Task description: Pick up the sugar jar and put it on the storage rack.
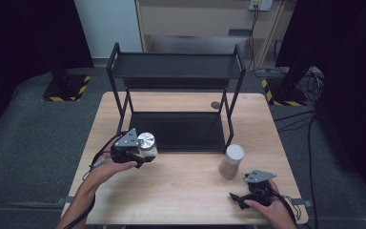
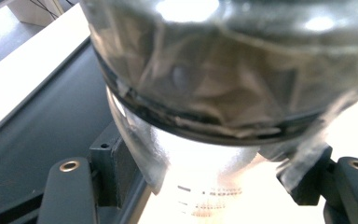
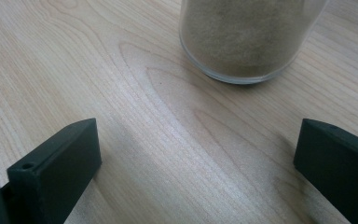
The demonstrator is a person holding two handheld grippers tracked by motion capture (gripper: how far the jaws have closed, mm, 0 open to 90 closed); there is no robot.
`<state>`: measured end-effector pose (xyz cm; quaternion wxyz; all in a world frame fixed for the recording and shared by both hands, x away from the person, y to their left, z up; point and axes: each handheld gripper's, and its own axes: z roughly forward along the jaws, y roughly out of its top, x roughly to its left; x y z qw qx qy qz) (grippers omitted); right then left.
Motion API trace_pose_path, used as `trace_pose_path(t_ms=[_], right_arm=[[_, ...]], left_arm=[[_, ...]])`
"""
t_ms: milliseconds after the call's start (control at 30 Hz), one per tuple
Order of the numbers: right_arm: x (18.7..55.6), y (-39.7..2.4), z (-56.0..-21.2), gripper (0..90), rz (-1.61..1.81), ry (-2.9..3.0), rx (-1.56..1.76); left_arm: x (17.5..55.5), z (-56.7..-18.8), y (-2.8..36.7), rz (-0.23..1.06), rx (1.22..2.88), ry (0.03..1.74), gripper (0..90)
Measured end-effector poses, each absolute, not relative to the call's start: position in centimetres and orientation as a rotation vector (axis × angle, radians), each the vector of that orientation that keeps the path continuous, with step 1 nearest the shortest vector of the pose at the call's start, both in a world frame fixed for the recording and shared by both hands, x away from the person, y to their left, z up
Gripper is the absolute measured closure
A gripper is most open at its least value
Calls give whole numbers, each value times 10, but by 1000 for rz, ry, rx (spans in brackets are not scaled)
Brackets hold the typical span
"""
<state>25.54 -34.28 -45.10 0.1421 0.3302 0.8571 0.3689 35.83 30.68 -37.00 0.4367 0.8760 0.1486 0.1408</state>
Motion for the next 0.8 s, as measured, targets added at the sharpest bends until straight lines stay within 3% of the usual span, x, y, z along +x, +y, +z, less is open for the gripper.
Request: trace_pose_path(t_ms=[800], right_arm=[[255, -342, -451, 8, 1063, 2471, 956]], left_arm=[[379, -305, 312, 404, 2167, 328, 300]])
